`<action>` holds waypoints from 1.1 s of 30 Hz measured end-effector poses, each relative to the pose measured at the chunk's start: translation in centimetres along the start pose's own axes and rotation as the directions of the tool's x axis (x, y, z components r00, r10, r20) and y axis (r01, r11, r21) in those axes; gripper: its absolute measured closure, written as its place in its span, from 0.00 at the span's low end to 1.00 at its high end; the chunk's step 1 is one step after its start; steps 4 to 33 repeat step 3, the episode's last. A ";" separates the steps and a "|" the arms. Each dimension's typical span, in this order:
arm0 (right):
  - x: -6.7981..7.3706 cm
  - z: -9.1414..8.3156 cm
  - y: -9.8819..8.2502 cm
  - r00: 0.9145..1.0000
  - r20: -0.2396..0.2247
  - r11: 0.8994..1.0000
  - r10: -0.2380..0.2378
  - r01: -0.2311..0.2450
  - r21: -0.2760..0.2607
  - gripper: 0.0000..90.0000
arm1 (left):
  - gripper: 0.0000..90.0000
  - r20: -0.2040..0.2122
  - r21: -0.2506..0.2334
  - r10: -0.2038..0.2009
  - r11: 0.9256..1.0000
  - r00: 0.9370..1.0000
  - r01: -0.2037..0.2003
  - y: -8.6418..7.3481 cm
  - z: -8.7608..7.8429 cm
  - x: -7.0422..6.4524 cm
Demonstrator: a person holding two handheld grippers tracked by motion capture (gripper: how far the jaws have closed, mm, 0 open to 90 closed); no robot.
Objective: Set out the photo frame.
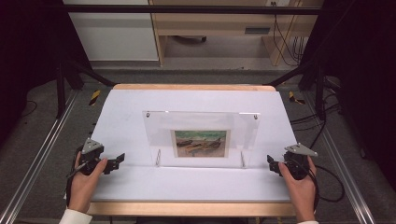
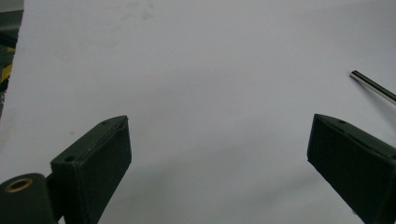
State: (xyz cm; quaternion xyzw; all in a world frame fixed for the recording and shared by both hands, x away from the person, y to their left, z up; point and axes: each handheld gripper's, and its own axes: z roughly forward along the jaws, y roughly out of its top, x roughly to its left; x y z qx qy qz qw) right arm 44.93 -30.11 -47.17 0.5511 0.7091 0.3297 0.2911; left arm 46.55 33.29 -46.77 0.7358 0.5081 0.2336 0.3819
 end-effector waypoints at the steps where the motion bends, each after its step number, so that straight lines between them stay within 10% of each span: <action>1: 0.0 0.0 0.0 1.000 -0.005 1.000 0.006 -0.006 0.005 0.17 | 0.06 0.000 0.007 0.003 1.000 1.000 -0.003 0.0 0.1 0.0; 33: 0.0 0.0 0.0 1.000 -0.013 1.000 0.013 -0.013 0.019 0.16 | 0.07 0.002 0.010 0.004 1.000 1.000 -0.004 -0.1 0.2 -0.1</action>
